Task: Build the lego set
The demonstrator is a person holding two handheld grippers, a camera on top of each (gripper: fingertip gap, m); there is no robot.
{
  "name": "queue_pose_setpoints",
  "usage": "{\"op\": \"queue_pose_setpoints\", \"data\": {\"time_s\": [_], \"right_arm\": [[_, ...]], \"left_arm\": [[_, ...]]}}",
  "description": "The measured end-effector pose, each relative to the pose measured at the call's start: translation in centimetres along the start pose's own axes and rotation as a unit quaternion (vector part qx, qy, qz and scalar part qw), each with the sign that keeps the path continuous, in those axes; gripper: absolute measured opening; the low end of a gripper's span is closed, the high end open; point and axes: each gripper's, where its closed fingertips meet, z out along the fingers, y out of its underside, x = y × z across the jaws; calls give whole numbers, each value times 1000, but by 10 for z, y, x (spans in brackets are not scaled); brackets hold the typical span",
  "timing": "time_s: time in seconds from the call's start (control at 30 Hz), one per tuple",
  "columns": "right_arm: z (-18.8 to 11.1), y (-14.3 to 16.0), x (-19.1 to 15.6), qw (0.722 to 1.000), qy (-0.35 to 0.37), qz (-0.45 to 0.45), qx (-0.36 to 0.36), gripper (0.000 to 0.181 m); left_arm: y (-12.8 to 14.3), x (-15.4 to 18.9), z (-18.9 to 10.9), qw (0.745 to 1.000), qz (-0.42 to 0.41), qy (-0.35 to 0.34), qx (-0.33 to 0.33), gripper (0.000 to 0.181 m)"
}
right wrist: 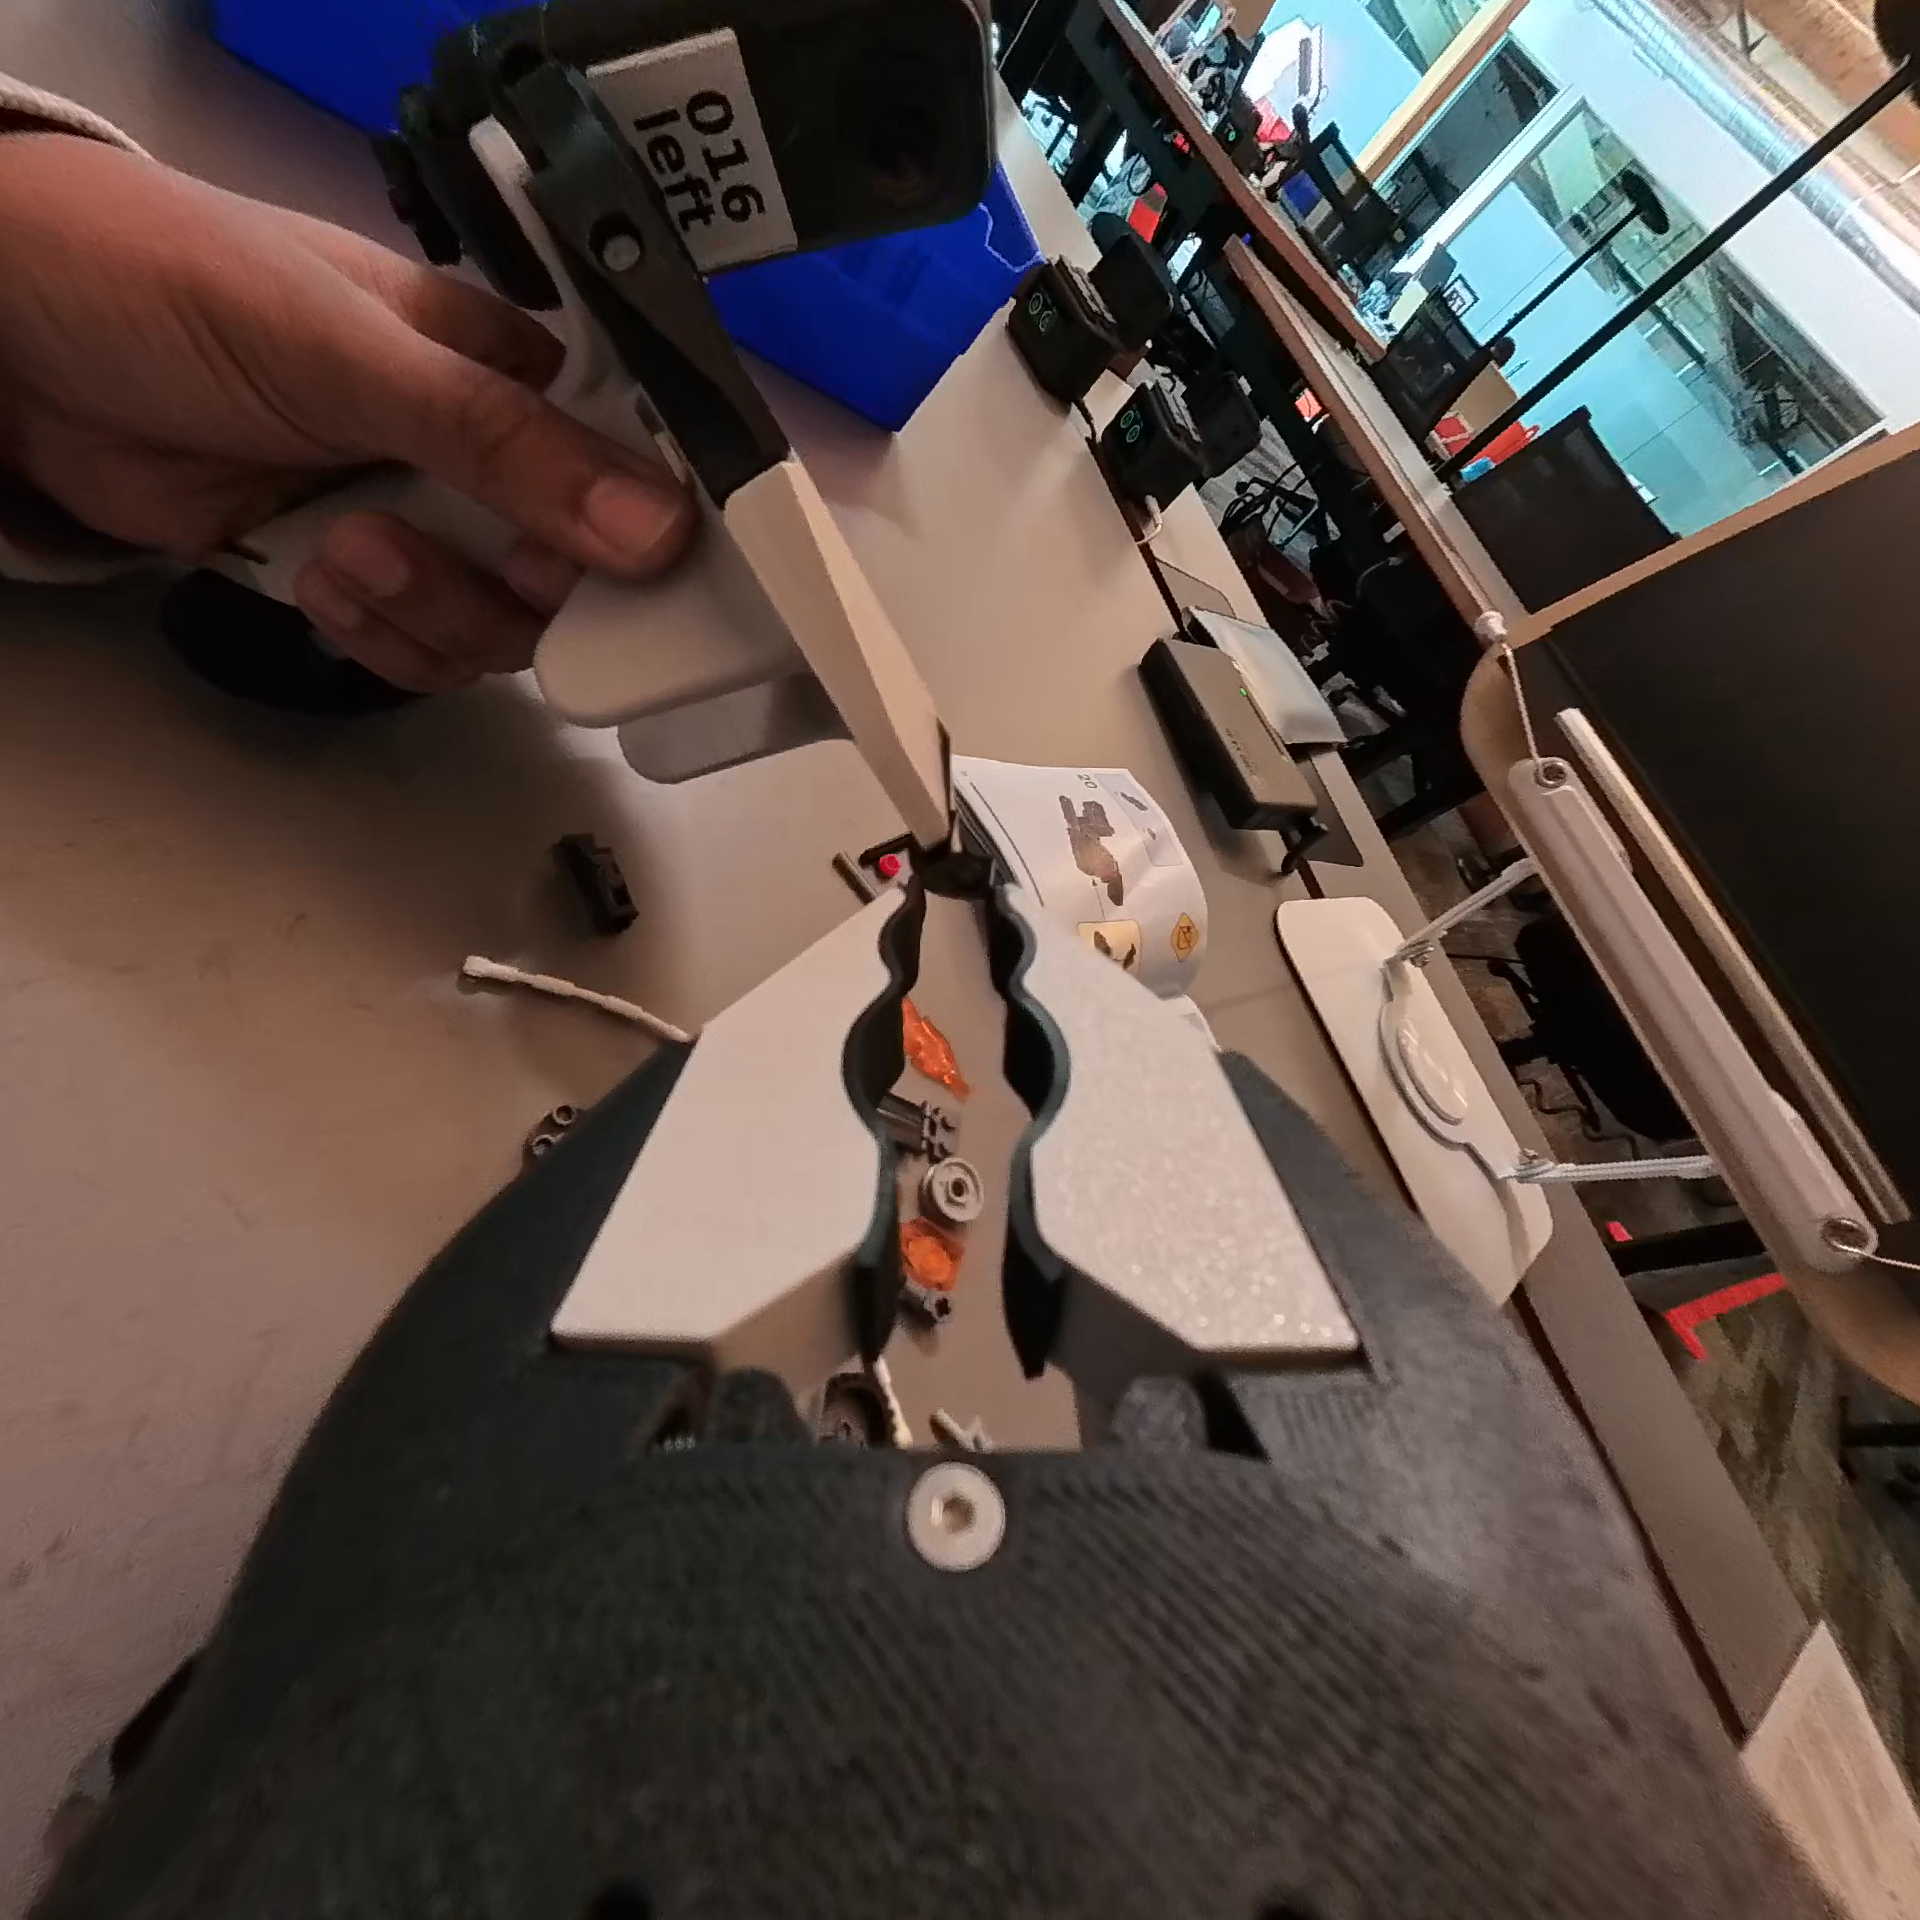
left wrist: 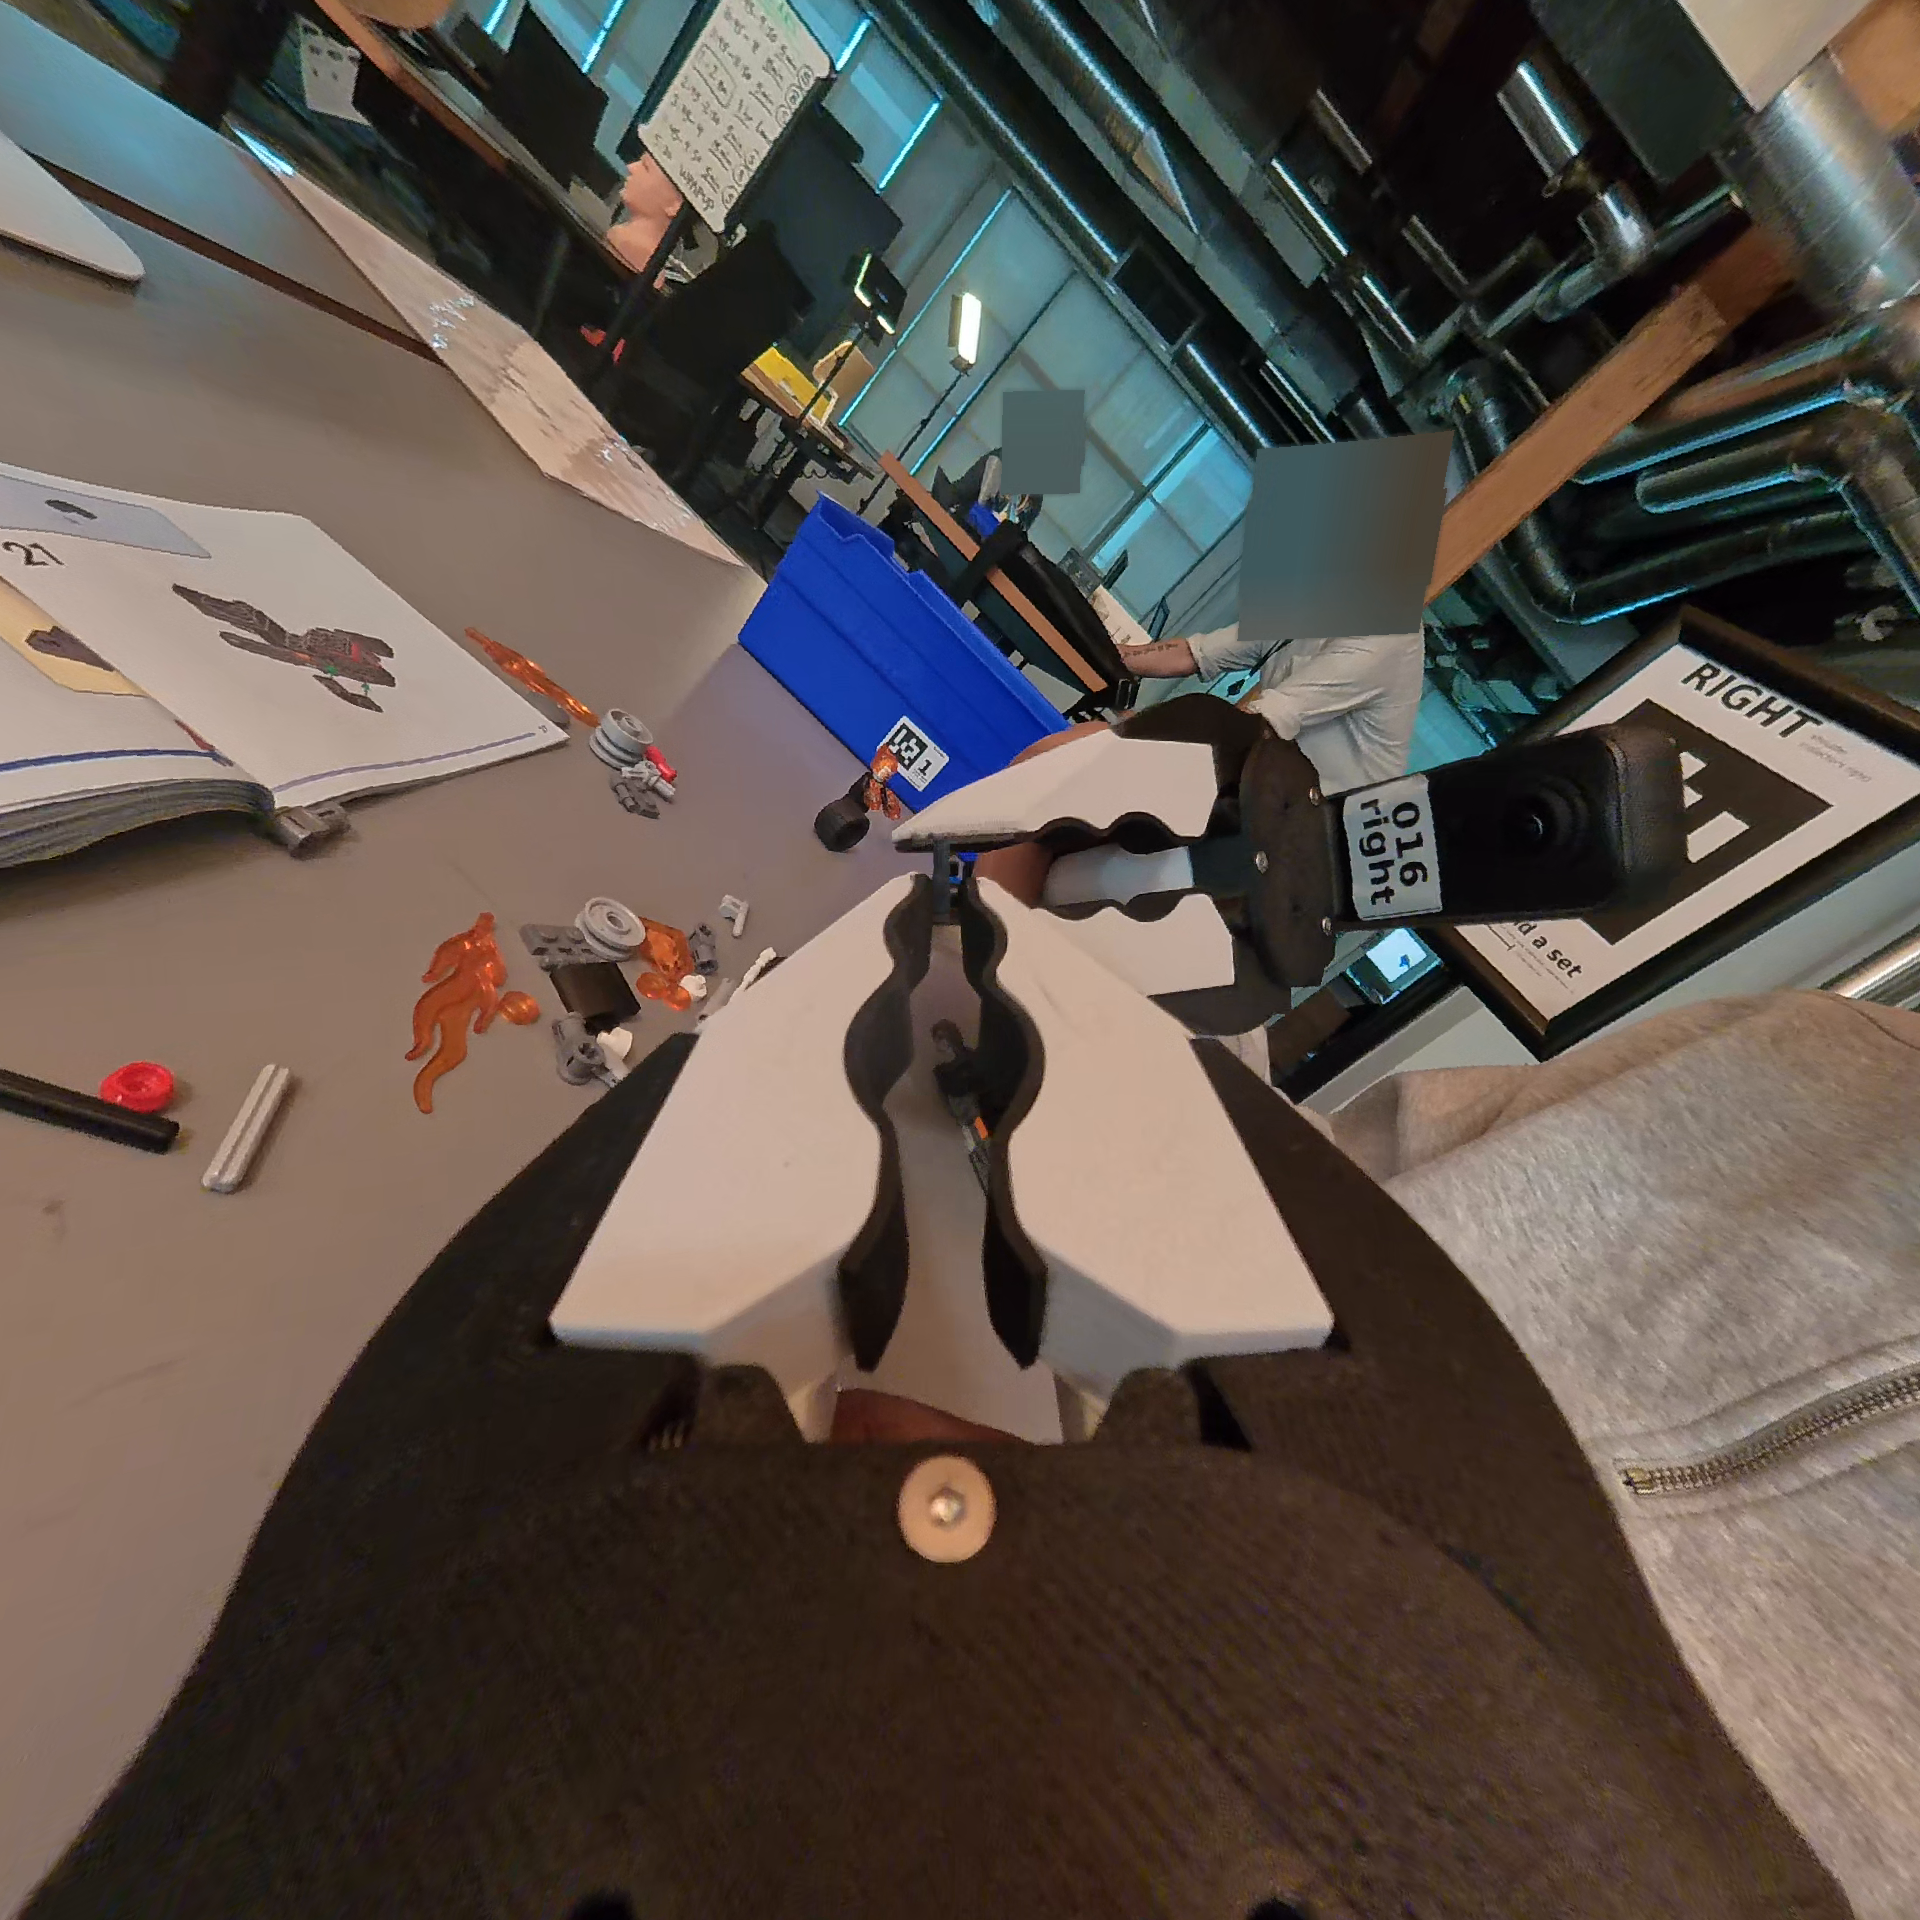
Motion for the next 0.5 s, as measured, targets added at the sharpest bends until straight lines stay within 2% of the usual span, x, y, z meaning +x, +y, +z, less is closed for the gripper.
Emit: {"op": "queue_pose_setpoints", "data": {"time_s": [0.03, 0.5], "right_arm": [[0, 0, 0, 1000, 1, -2, 0, 11], [-1, -2, -1, 1000, 1, -4, -2, 13]], "left_arm": [[0, 0, 0, 1000, 0, 0, 0, 2], [1, 1, 1, 1000, 3, -1, -3, 2]]}}
